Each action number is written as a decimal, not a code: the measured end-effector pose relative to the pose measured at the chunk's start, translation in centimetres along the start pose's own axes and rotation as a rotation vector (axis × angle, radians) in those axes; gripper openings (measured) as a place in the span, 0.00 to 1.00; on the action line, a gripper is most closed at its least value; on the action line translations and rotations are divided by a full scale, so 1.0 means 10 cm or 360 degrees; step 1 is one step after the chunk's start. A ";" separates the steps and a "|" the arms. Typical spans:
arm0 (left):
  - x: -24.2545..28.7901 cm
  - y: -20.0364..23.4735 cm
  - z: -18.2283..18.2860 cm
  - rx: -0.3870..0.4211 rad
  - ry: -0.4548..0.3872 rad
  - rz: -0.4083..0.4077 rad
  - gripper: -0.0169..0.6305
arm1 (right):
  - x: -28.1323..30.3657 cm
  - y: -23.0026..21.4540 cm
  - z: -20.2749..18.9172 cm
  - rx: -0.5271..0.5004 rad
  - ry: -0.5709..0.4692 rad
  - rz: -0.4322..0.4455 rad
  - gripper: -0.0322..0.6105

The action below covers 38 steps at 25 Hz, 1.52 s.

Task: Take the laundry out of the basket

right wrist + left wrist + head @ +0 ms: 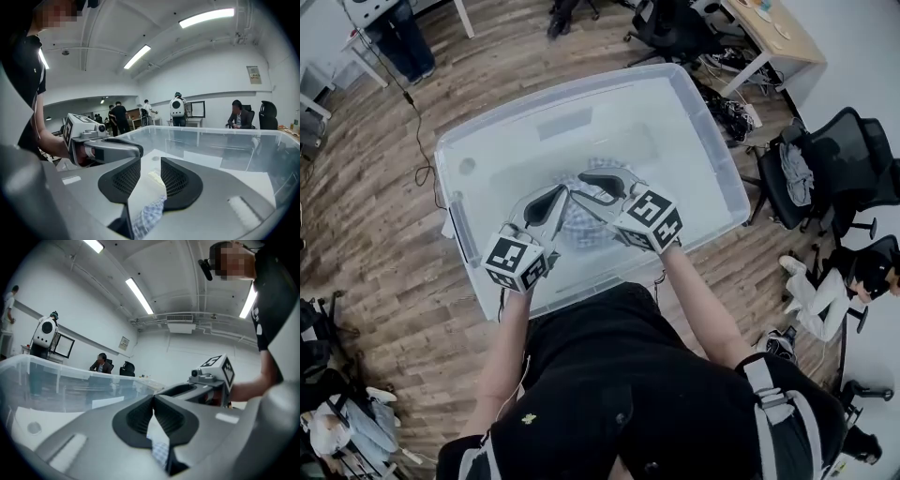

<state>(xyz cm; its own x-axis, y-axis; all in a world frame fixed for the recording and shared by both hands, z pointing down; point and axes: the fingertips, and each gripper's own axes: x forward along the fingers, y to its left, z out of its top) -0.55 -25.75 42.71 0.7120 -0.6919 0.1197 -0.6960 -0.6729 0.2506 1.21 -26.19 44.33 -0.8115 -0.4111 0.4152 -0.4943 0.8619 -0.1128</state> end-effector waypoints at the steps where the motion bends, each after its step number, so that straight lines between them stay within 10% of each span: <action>1: 0.01 0.03 -0.03 -0.0012 0.0010 0.0010 0.04 | 0.02 -0.01 -0.04 -0.0006 0.0027 0.0005 0.25; 19: 0.10 0.33 -0.39 -0.0155 0.0172 0.0111 0.04 | 0.57 -0.06 -1.21 -0.0155 0.0816 0.0349 0.43; 38: 0.09 0.44 -0.52 -0.0270 0.0197 0.0151 0.04 | 0.82 -0.24 -2.05 -0.0239 0.1199 0.0418 0.67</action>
<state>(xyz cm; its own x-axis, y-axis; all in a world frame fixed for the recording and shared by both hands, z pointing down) -2.50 -28.02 48.91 0.6572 -0.7057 0.2648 -0.7424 -0.5454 0.3891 2.09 -25.57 66.50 -0.4414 0.0743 0.8942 -0.2265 0.9551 -0.1912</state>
